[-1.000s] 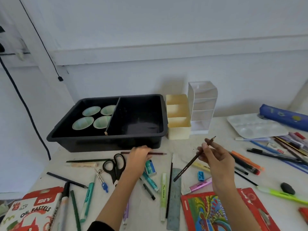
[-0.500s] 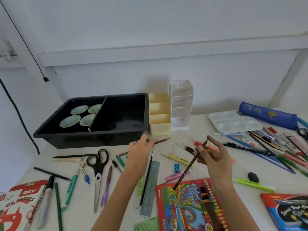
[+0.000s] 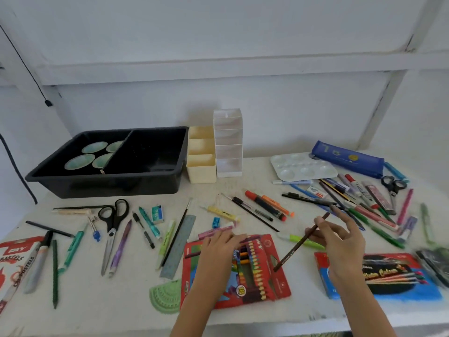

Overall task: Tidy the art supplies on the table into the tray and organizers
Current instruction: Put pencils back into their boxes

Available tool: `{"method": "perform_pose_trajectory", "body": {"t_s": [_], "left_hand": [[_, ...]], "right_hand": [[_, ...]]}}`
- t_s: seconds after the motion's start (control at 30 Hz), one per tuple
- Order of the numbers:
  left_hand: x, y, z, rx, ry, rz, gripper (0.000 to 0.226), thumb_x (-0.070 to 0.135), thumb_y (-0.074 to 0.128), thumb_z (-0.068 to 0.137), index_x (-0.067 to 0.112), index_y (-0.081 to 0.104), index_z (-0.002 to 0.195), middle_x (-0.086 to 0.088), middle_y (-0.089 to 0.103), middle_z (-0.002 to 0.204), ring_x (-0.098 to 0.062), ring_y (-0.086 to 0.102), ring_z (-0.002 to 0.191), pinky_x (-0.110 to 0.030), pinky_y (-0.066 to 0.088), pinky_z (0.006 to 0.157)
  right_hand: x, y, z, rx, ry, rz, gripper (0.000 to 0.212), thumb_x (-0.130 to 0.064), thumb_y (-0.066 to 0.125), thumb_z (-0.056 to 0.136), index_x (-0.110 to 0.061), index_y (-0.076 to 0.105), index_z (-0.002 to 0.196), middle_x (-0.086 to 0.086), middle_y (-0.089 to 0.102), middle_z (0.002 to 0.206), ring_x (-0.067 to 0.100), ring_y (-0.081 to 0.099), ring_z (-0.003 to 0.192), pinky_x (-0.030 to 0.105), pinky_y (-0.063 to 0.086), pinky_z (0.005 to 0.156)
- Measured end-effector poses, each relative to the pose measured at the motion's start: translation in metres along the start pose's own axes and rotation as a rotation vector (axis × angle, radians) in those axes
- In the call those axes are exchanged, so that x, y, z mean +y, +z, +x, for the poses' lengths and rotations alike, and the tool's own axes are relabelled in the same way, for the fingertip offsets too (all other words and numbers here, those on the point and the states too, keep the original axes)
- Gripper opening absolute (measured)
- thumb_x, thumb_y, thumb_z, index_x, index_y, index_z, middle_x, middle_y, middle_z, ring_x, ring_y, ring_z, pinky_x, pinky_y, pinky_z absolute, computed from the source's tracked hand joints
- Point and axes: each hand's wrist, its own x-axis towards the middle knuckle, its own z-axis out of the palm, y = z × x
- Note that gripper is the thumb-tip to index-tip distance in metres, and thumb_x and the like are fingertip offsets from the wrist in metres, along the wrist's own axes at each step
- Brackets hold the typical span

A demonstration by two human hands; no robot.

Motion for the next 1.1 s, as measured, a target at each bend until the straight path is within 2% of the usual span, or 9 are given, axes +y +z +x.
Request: {"method": "perform_pose_trajectory", "body": {"t_s": [0.17,0.27,0.3,0.37,0.43,0.5,0.7,0.97,1.1], "left_hand": [[0.006,0.018,-0.022,0.001,-0.065,0.013,0.067,0.007,0.093,0.037,0.021,0.071,0.099,0.002,0.067,0.095,-0.02,0.066,0.084,-0.032,0.052,0.065],[0.007,0.019,-0.028,0.043,-0.159,0.026,0.046,0.017,0.085,0.064,0.02,0.068,0.107,-0.002,0.066,0.108,-0.024,0.066,0.096,-0.039,0.053,0.077],[0.006,0.019,-0.031,0.052,-0.192,0.033,0.038,0.025,0.075,0.078,0.021,0.065,0.115,-0.001,0.063,0.119,-0.023,0.062,0.108,-0.04,0.049,0.09],[0.005,0.016,-0.035,-0.029,-0.274,0.007,0.048,0.051,0.038,0.095,0.028,0.047,0.136,0.007,0.041,0.144,-0.014,0.035,0.136,-0.035,0.02,0.114],[0.002,0.016,-0.041,-0.089,-0.294,-0.003,0.074,0.066,0.004,0.084,0.033,0.03,0.144,0.013,0.021,0.153,-0.003,0.01,0.142,-0.029,-0.003,0.116],[0.003,0.015,-0.043,-0.106,-0.301,0.013,0.081,0.068,-0.007,0.077,0.037,0.02,0.146,0.016,0.012,0.155,0.003,-0.002,0.14,-0.028,-0.009,0.116],[0.004,0.013,-0.042,-0.108,-0.342,-0.011,0.079,0.075,0.003,0.076,0.041,0.027,0.143,0.02,0.018,0.153,0.007,0.003,0.138,-0.027,-0.009,0.115],[0.005,0.007,-0.038,-0.133,-0.357,-0.015,0.078,0.07,0.004,0.074,0.041,0.032,0.141,0.021,0.024,0.151,0.003,0.013,0.14,-0.03,0.0,0.117],[0.005,0.006,-0.038,-0.133,-0.356,-0.018,0.069,0.066,0.011,0.081,0.04,0.032,0.141,0.021,0.024,0.151,0.004,0.014,0.14,-0.029,0.001,0.116]], "right_hand": [[0.009,-0.021,-0.005,0.04,0.025,-0.023,0.039,-0.005,0.064,0.087,-0.02,0.053,0.121,0.016,0.068,0.097,0.023,0.071,0.072,0.027,0.059,0.065],[0.019,-0.021,-0.014,0.039,0.048,-0.012,0.041,-0.004,0.064,0.086,-0.017,0.05,0.121,0.016,0.066,0.099,0.022,0.071,0.073,0.024,0.059,0.06],[0.022,-0.019,-0.017,0.039,0.053,-0.013,0.04,-0.004,0.064,0.086,-0.017,0.049,0.121,0.016,0.066,0.099,0.021,0.071,0.073,0.026,0.059,0.061],[0.029,-0.017,-0.022,0.05,0.056,-0.02,0.039,-0.005,0.065,0.086,-0.02,0.048,0.119,0.015,0.066,0.098,0.018,0.071,0.07,0.031,0.06,0.067],[0.031,-0.017,-0.027,0.102,0.031,-0.025,0.038,-0.007,0.064,0.087,-0.021,0.047,0.118,0.012,0.067,0.096,0.015,0.071,0.067,0.031,0.059,0.069],[0.028,-0.016,-0.029,0.168,-0.026,-0.037,0.039,-0.01,0.064,0.088,-0.021,0.046,0.121,0.009,0.066,0.096,0.013,0.07,0.066,0.025,0.059,0.067],[0.023,-0.019,-0.03,0.288,-0.16,-0.076,0.043,-0.013,0.062,0.089,-0.017,0.044,0.128,0.005,0.06,0.099,0.006,0.062,0.075,0.014,0.048,0.067],[0.048,-0.006,-0.048,0.073,-0.067,-0.021,0.034,0.0,0.061,0.088,-0.015,0.045,0.113,0.013,0.059,0.096,0.024,0.07,0.076,0.021,0.058,0.065],[0.062,0.006,-0.061,0.045,-0.062,-0.174,0.028,-0.002,0.069,0.082,-0.011,0.053,0.102,0.008,0.062,0.093,0.014,0.067,0.076,0.011,0.052,0.057]]}}
